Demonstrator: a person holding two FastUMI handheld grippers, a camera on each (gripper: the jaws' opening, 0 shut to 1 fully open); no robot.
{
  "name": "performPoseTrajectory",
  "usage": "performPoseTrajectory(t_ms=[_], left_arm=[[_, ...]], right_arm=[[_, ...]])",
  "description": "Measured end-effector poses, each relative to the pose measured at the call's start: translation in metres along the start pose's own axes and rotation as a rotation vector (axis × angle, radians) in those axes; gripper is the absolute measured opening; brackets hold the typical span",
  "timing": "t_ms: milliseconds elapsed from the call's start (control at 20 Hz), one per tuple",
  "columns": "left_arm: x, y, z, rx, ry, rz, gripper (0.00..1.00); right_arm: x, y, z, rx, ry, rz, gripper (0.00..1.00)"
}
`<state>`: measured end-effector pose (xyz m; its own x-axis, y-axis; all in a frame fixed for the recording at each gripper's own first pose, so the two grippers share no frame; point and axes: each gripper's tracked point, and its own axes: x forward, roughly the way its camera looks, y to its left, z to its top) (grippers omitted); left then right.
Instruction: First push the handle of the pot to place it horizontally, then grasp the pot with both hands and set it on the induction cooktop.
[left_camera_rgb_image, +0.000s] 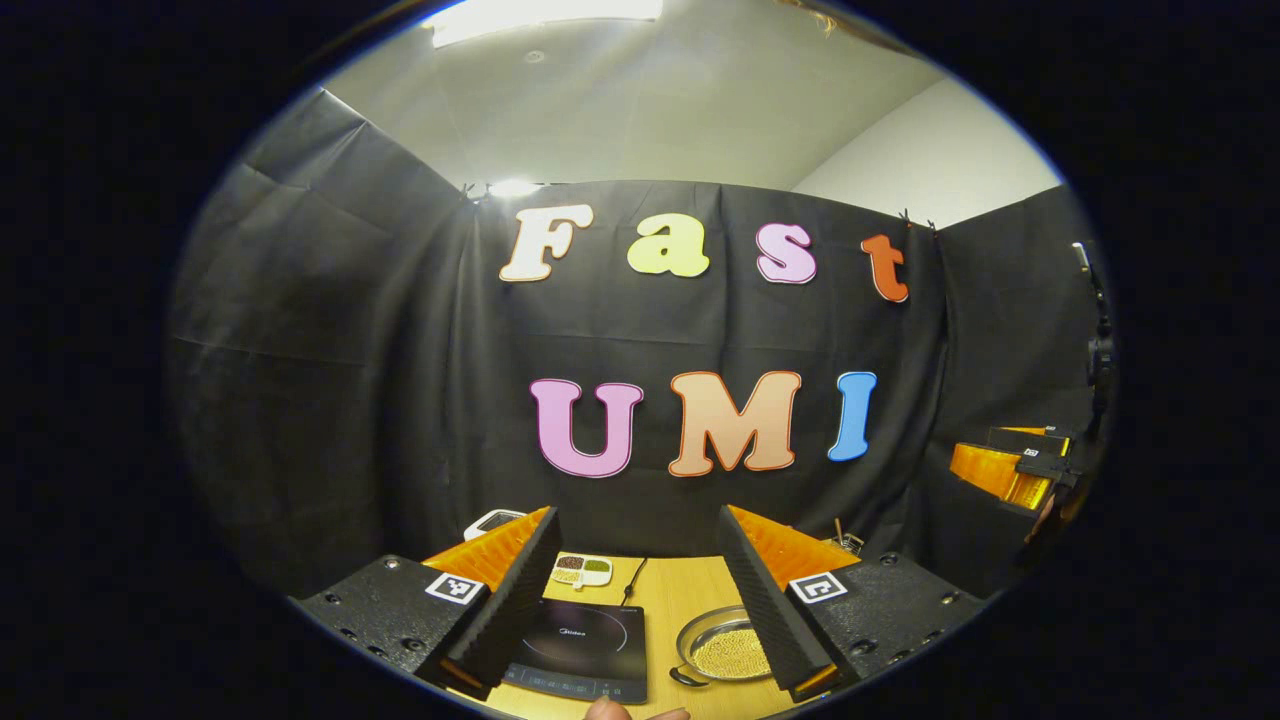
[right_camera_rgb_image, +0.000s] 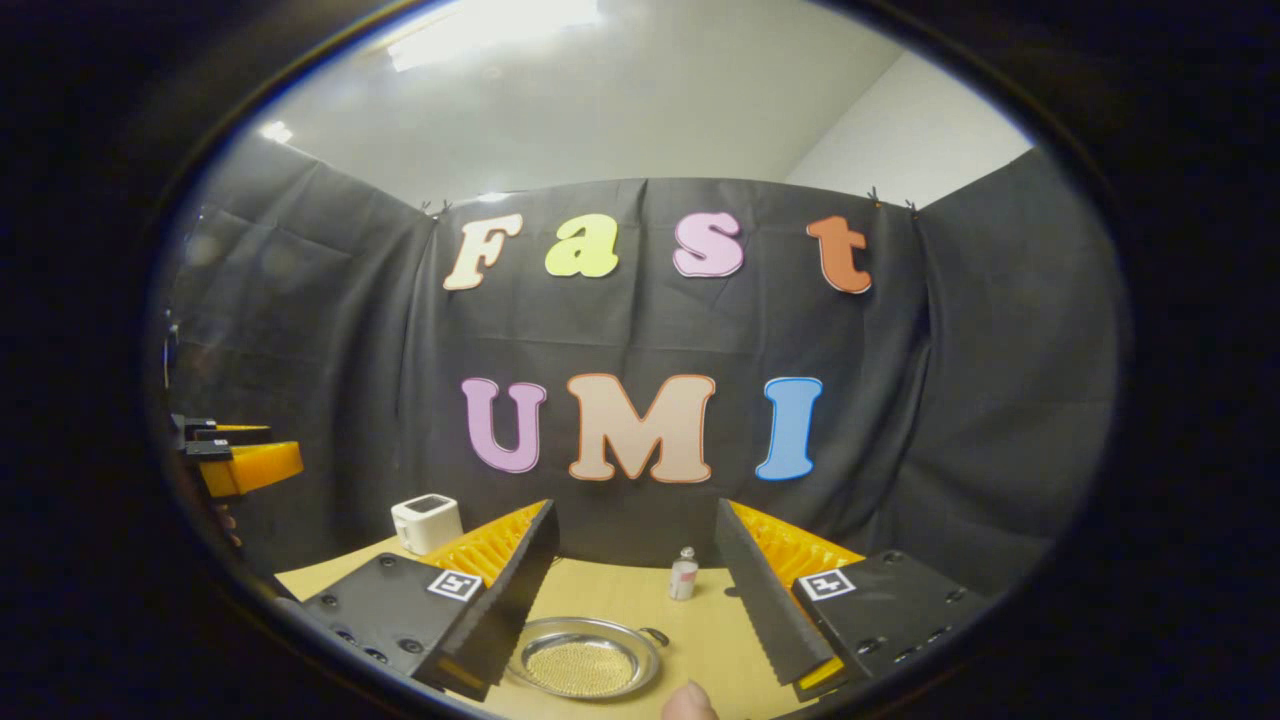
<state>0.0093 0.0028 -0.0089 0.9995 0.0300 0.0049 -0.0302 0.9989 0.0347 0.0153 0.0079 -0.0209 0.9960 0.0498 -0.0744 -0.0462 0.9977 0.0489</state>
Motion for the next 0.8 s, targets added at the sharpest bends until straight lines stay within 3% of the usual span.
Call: performPoseTrajectory(t_ms=[100,200,400,650,700,750,800], left_arm=[[0.003,0.003,-0.003,0.0,0.006,0.009,0.92],[0.005,0.004,-0.005,0.001,0.005,0.017,0.92],[0.006,0.015,-0.01,-0.009,-0.001,0.032,0.93],[0.031,0.046,-0.029,-0.017,0.021,-0.012,0.92],[0.035,0.053,-0.035,-0.01,0.022,-0.028,0.92],[0.042,0.055,-0.035,-0.01,0.013,-0.049,0.92],[0.045,0.057,-0.038,-0.006,0.02,-0.065,0.95]], right_arm=[[0.004,0.001,-0.004,0.002,0.01,0.009,0.92],[0.006,0.006,-0.009,0.011,0.014,0.028,0.92],[0.017,0.014,-0.028,0.001,0.038,0.018,0.7],[0.033,0.038,-0.061,-0.04,0.104,-0.068,0.2],[0.034,0.051,-0.066,-0.026,0.114,-0.065,0.22],[0.037,0.058,-0.071,-0.031,0.121,-0.072,0.11],[0.04,0.06,-0.08,-0.046,0.146,-0.094,0.12]])
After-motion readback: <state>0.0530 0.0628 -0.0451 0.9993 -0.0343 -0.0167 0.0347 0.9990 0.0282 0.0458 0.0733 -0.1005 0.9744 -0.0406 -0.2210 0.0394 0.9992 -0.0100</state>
